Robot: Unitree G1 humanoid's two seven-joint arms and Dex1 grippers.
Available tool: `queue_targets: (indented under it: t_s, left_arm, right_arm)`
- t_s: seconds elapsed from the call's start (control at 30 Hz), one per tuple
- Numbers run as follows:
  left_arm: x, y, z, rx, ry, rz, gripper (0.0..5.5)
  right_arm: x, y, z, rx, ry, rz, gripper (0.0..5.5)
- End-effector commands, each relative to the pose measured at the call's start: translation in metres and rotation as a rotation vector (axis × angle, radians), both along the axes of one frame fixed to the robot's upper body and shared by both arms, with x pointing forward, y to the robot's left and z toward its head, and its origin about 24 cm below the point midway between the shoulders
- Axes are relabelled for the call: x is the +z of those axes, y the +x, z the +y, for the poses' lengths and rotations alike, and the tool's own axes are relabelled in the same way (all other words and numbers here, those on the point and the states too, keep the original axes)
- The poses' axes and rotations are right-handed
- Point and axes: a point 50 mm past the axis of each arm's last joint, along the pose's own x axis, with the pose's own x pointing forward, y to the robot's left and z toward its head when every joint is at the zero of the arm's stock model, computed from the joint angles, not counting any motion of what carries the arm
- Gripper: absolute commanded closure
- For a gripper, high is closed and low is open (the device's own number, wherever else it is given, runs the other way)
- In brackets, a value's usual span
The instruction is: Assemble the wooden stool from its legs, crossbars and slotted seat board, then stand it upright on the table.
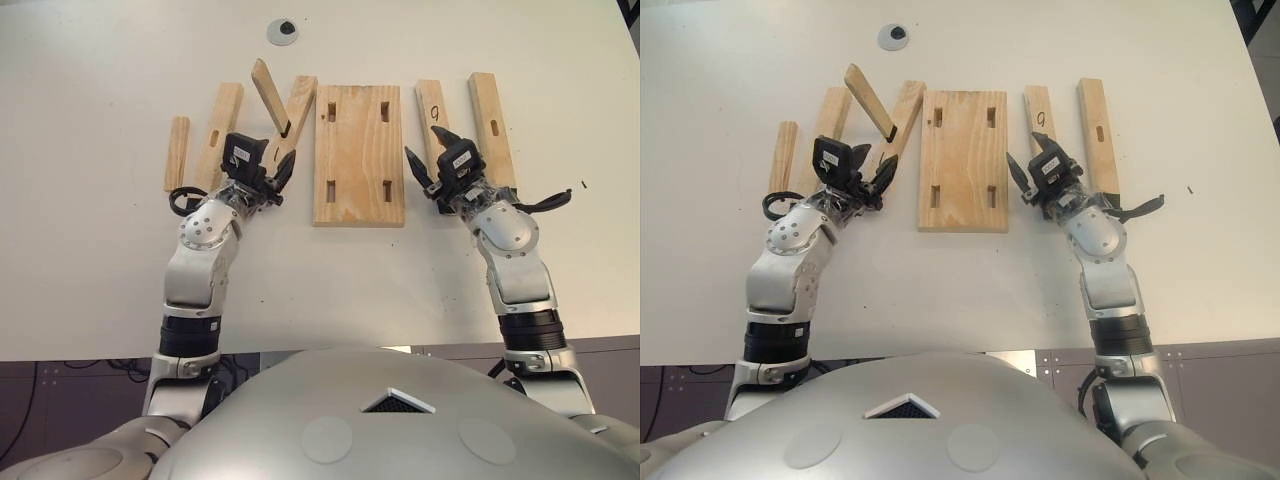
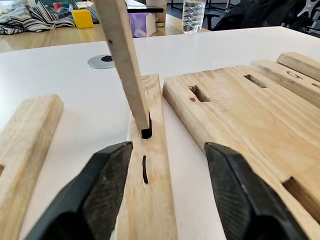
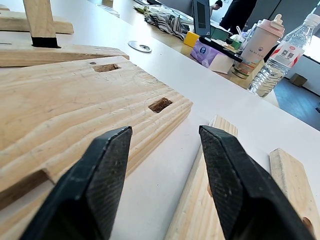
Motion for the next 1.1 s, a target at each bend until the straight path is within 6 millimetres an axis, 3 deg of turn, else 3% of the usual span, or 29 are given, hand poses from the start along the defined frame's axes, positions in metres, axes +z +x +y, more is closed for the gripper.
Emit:
queue_targets:
  t_s: [0.03,0.1,0.37,0.73,1.0,1.07,1.1]
  left_arm:
    - [-0.001,0.001,0.002,-0.005,0.065,0.057,2.26]
    - [-0.006,0.000,0.003,0.008,0.075,0.083,1.97]
    - [-0.017,0.002,0.011,0.068,0.077,0.149,1.97]
    - [-0.015,0.006,0.015,0.060,0.120,0.136,3.49]
    - [0.063,0.058,0.021,0.090,-0.090,-0.243,3.49]
    - [0.076,0.064,0.017,0.026,-0.199,-0.242,3.49]
    - [0.080,0.065,0.011,-0.030,-0.309,-0.193,3.49]
  right_arm:
    - [-0.002,-0.004,-0.002,-0.017,-0.013,-0.001,3.02]
    - [-0.003,-0.004,-0.001,-0.016,-0.015,0.000,3.02]
    - [-0.005,-0.005,0.001,-0.003,-0.020,0.011,3.02]
    - [0.000,-0.002,0.000,-0.012,-0.026,-0.016,3.02]
    - [0.035,0.019,-0.014,-0.114,0.074,-0.173,3.02]
    - [0.041,0.022,-0.014,-0.108,0.197,-0.132,3.02]
    - [0.046,0.025,-0.014,-0.096,0.340,-0.072,3.02]
